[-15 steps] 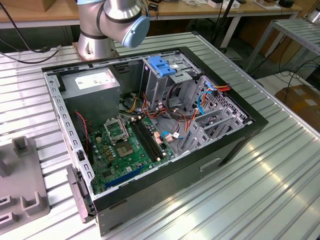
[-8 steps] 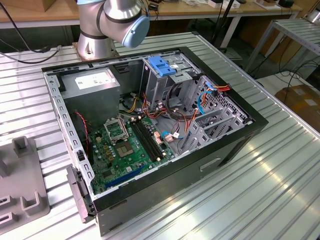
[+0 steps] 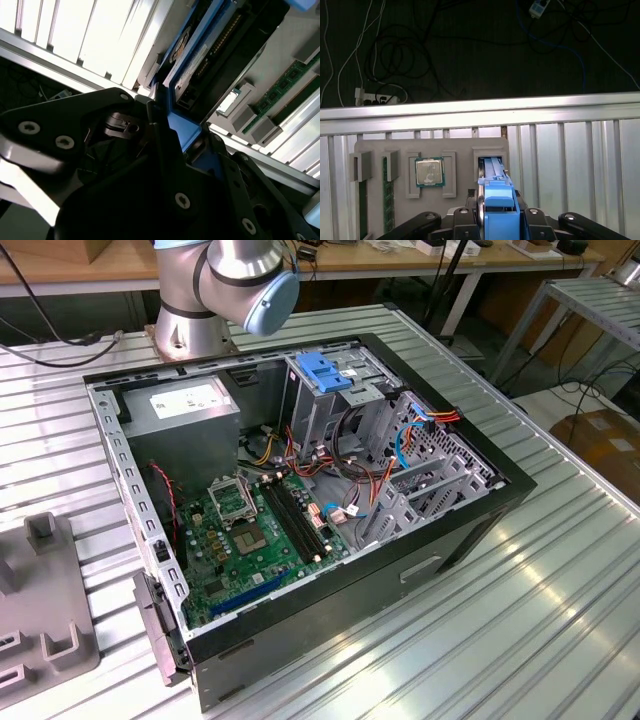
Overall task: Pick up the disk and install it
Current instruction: 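Pick up the disk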
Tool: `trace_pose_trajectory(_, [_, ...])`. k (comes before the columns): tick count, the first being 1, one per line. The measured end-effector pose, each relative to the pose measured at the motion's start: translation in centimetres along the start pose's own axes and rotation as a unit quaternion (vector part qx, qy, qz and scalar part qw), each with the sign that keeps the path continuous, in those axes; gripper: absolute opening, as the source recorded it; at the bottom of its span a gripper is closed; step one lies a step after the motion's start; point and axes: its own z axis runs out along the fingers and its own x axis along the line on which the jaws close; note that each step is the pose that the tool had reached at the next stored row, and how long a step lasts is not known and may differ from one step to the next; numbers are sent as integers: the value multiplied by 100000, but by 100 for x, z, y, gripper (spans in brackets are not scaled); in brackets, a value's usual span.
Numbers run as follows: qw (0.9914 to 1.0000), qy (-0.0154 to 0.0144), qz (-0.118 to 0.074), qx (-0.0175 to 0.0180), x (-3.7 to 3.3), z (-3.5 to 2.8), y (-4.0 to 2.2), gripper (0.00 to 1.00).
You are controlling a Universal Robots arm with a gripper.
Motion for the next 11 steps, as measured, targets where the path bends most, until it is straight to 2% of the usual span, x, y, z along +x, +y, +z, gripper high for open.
trace_pose_trajectory(11, [99999,13,-474,-10,0,0,0,37])
